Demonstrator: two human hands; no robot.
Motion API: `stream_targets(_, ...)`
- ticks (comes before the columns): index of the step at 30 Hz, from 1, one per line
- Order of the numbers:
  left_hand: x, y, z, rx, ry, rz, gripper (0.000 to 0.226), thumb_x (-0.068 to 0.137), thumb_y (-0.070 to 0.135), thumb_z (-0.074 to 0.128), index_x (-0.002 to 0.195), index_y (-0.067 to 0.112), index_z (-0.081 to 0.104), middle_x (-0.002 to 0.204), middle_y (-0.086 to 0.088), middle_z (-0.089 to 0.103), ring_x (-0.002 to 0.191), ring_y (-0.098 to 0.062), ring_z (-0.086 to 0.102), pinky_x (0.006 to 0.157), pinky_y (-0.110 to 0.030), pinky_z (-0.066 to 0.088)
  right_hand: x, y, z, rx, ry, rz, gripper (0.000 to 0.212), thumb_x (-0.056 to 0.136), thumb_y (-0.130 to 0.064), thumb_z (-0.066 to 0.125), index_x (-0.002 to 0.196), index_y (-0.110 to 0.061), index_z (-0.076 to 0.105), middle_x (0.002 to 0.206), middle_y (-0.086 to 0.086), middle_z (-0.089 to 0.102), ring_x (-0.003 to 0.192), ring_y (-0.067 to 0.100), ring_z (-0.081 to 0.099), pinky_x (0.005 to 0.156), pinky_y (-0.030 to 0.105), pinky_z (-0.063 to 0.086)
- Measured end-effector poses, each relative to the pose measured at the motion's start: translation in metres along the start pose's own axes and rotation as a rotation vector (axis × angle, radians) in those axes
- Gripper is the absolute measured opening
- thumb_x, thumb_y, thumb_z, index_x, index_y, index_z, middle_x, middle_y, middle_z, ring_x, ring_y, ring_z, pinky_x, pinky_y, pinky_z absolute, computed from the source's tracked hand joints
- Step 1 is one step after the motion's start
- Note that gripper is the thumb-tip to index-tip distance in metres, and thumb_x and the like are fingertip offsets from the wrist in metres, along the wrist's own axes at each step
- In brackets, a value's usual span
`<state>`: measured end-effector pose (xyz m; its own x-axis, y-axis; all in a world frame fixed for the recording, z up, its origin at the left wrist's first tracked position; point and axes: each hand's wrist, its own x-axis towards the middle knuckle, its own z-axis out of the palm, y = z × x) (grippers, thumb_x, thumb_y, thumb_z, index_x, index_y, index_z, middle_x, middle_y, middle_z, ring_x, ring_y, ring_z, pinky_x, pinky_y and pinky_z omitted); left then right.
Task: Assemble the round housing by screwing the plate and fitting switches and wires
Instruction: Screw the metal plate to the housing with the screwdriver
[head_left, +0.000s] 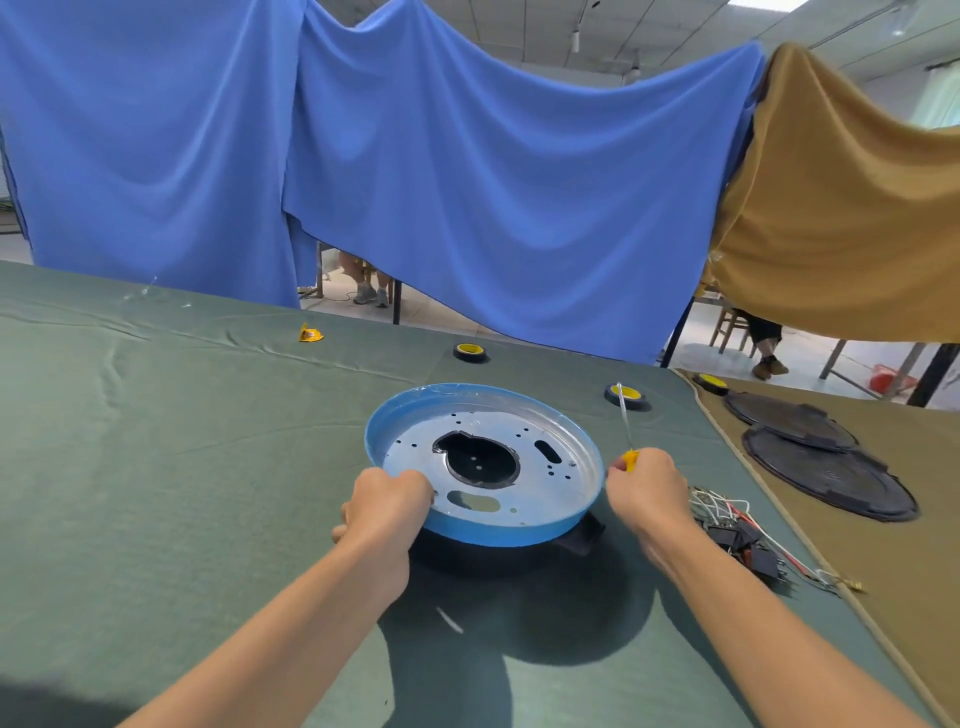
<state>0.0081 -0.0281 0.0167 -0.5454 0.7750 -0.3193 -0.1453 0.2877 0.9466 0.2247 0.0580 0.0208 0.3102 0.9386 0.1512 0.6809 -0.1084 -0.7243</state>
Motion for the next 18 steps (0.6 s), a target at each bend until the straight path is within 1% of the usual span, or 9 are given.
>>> stream_targets(2, -0.003, 0.011, 0.0, -0.099, -0.032, -0.006, 0.035, 0.086, 0.004, 0.049, 0.12, 0.013, 0.051, 0.112, -0.012, 0.059, 0.114, -0.035, 0.052, 0.101, -0.05, 0.046, -0.007, -0.007, 0.006, 0.152, 0.007, 0.055, 0.011, 0.086, 0.0, 0.054, 0.077, -0.006, 0.059, 0.076, 0.007, 0.057, 0.072, 0.027, 0.049, 0.062, 0.035, 0.04)
stream_targets(4, -0.008, 0.019, 0.0, -0.185, -0.082, -0.004, 0.034, 0.084, 0.005, 0.05, 0.115, 0.019, 0.054, 0.105, -0.007, 0.061, 0.108, -0.032, 0.057, 0.093, -0.045, 0.049, -0.013, -0.01, 0.01, 0.24, 0.042, 0.138, 0.01, 0.087, 0.001, 0.052, 0.083, -0.005, 0.059, 0.078, 0.007, 0.057, 0.069, 0.021, 0.048, 0.061, 0.035, 0.041)
stream_targets(6, -0.015, 0.025, 0.001, -0.28, -0.126, -0.007, 0.034, 0.082, 0.007, 0.052, 0.11, 0.025, 0.057, 0.103, -0.005, 0.063, 0.101, -0.029, 0.06, 0.085, -0.043, 0.051, -0.014, -0.012, 0.012, 0.271, 0.085, 0.171, 0.012, 0.086, 0.004, 0.05, 0.081, -0.002, 0.06, 0.073, 0.008, 0.054, 0.062, 0.018, 0.042, 0.057, 0.033, 0.038)
stream_targets(8, -0.018, 0.027, 0.004, -0.345, -0.092, 0.043, 0.034, 0.079, 0.007, 0.052, 0.105, 0.026, 0.061, 0.102, -0.006, 0.066, 0.098, -0.032, 0.062, 0.087, -0.048, 0.053, -0.014, -0.014, 0.013, 0.266, 0.089, 0.162, 0.015, 0.084, 0.004, 0.049, 0.078, -0.004, 0.06, 0.07, 0.007, 0.051, 0.06, 0.018, 0.038, 0.054, 0.03, 0.034)
stream_targets(10, -0.021, 0.03, 0.007, -0.371, 0.019, 0.174, 0.035, 0.078, 0.009, 0.052, 0.105, 0.029, 0.064, 0.108, -0.007, 0.066, 0.105, -0.035, 0.061, 0.091, -0.051, 0.052, -0.017, -0.017, 0.017, 0.237, 0.036, 0.141, 0.019, 0.082, 0.005, 0.047, 0.072, -0.01, 0.053, 0.069, 0.006, 0.046, 0.062, 0.02, 0.033, 0.054, 0.03, 0.029)
stream_targets(12, -0.022, 0.036, 0.009, -0.371, 0.141, 0.313, 0.046, 0.081, 0.013, 0.052, 0.121, 0.036, 0.061, 0.117, -0.004, 0.063, 0.111, -0.029, 0.058, 0.095, -0.048, 0.052, -0.021, -0.019, 0.024, 0.212, -0.018, 0.12, 0.023, 0.082, 0.004, 0.045, 0.067, -0.014, 0.046, 0.066, 0.005, 0.041, 0.063, 0.021, 0.029, 0.055, 0.03, 0.026)
stream_targets(14, -0.023, 0.044, 0.008, -0.337, 0.241, 0.482, 0.055, 0.083, 0.014, 0.054, 0.133, 0.038, 0.057, 0.121, 0.001, 0.06, 0.113, -0.021, 0.058, 0.095, -0.036, 0.05, -0.023, -0.02, 0.032, 0.234, -0.04, 0.111, 0.022, 0.085, 0.0, 0.046, 0.066, -0.007, 0.052, 0.065, 0.006, 0.043, 0.064, 0.024, 0.033, 0.055, 0.029, 0.028)
stream_targets(16, -0.024, 0.051, 0.006, -0.25, 0.307, 0.666, 0.06, 0.083, 0.012, 0.057, 0.136, 0.041, 0.055, 0.122, 0.001, 0.056, 0.107, -0.015, 0.056, 0.087, -0.018, 0.043, -0.022, -0.021, 0.036, 0.299, -0.034, 0.113, 0.018, 0.088, -0.004, 0.049, 0.081, 0.003, 0.064, 0.071, 0.009, 0.052, 0.068, 0.026, 0.041, 0.058, 0.029, 0.033)
stream_targets(18, -0.024, 0.057, 0.004, -0.126, 0.367, 0.847, 0.062, 0.082, 0.009, 0.062, 0.135, 0.041, 0.056, 0.124, -0.004, 0.051, 0.109, -0.019, 0.052, 0.086, -0.016, 0.036, -0.018, -0.023, 0.033, 0.357, -0.006, 0.119, 0.015, 0.086, -0.005, 0.053, 0.085, 0.004, 0.065, 0.07, 0.01, 0.054, 0.067, 0.025, 0.043, 0.058, 0.029, 0.034)
